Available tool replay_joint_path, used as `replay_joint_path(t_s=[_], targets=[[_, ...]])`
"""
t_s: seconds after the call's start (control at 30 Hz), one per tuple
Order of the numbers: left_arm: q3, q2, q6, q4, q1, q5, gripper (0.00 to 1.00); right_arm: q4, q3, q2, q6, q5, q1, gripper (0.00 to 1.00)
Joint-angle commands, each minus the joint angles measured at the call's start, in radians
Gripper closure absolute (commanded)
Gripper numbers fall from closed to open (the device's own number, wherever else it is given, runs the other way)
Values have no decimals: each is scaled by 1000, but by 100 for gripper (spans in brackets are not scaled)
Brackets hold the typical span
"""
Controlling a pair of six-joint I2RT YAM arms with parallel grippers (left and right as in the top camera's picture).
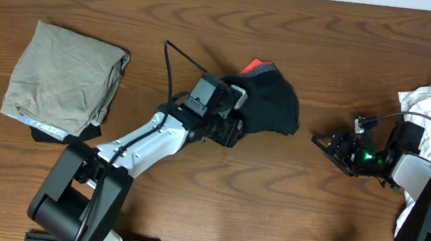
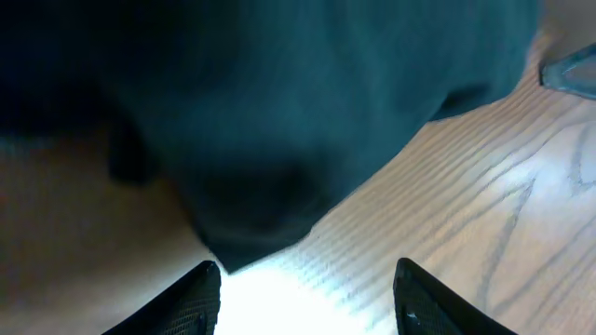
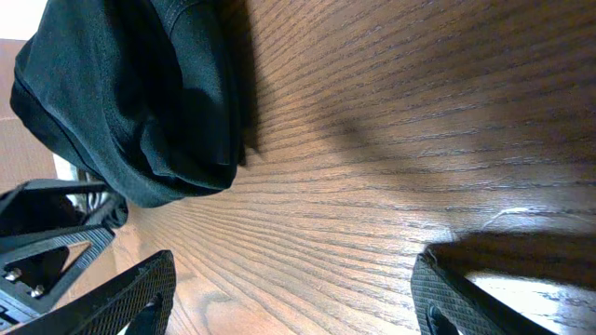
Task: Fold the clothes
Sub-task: 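Lower the leggings onto the table center with the left gripper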
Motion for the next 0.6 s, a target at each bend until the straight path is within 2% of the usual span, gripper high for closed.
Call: replay_joint_path(t_s=[0.0,0.33,0.57], targets=[[-20,8,66,25,2,17,40,-11,-15,19,-22,33,-2,21],[-37,74,69,97,2,16,40,-16,-15,19,-22,33,-2,21],[-37,156,69,166,2,15,36,-16,-15,19,-18,26,-2,21]])
